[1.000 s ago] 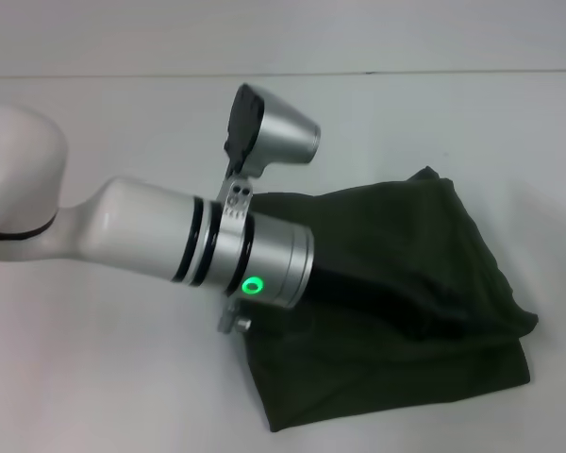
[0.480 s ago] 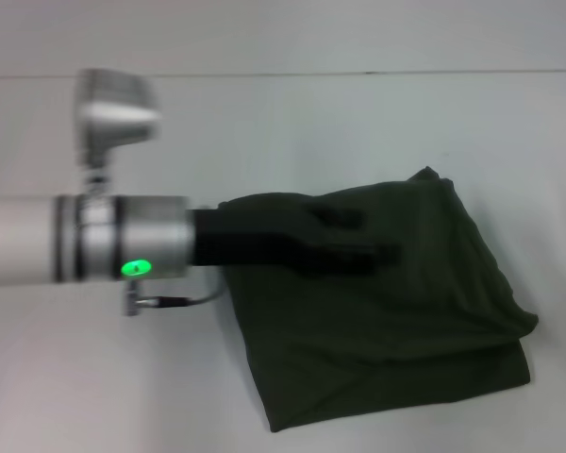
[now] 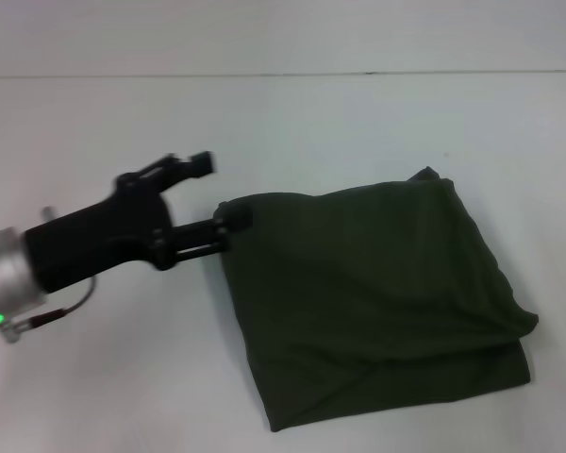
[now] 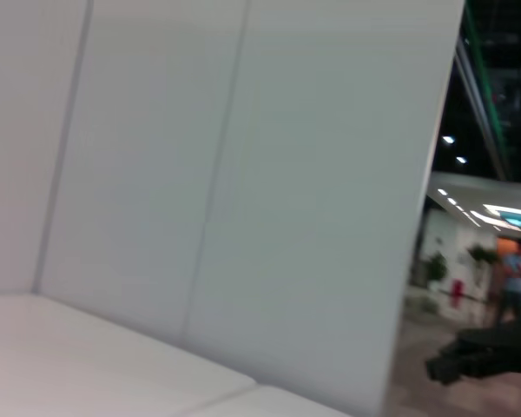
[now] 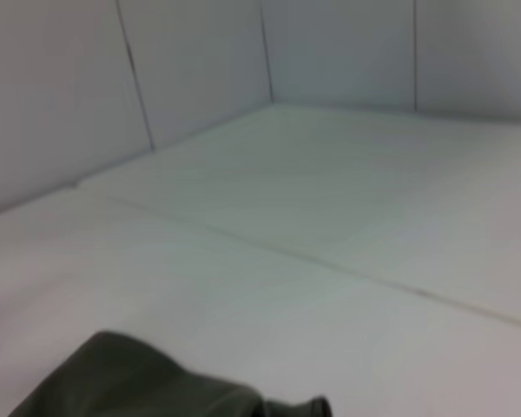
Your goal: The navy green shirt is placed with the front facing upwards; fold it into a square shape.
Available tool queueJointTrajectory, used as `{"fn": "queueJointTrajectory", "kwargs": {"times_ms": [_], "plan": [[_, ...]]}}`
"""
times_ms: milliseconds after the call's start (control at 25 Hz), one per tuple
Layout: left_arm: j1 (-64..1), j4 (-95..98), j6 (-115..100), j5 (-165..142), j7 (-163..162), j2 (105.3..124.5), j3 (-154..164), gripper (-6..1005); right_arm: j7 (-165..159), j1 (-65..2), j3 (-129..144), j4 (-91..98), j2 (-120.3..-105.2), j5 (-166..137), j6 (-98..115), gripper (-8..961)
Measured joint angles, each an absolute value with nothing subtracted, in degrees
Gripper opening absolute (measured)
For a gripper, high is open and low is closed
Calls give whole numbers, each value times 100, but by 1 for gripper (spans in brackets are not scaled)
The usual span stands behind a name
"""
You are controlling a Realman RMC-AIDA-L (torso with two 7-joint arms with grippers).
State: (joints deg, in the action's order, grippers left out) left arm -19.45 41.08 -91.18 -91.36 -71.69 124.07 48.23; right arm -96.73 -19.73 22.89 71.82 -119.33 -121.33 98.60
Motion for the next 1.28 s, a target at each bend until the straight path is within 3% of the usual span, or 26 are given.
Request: {"fn": "queueJointTrajectory", "kwargs": {"times_ms": [120,320,560,760,1000,1080,1280], "plan": [[-1824,4002,-9293,-9177,-6880,12390,4405,939,-10682,-2152,2569,7859,-11899,-12619,10202,108],[-1593,4035,-9340,-9243,-6583,12384,4073,934,-12047,-3010,2890,8137,-11689,-14012,11169,194],[-1560,4134,-9442,-9455,-6536,12377,3877,934,-12859,-3793,3657,8175,-11780,-15944,11397,434],[-1537,4276,-9470,-9546,-6531,12366,3776,934,-13329,-3908,4331,8147,-11865,-16129,11426,688],[-1580,4354,-9420,-9619,-6528,12348,3766,934,-13578,-3899,4570,7679,-11933,-15607,11407,885],[-1591,4393,-9413,-9621,-6527,12342,3764,934,-13652,-3892,4609,7541,-11946,-15533,11385,942],[-1621,4461,-9396,-9635,-6513,12330,3699,934,-13910,-3840,4631,7356,-11953,-15451,11280,943]]}}
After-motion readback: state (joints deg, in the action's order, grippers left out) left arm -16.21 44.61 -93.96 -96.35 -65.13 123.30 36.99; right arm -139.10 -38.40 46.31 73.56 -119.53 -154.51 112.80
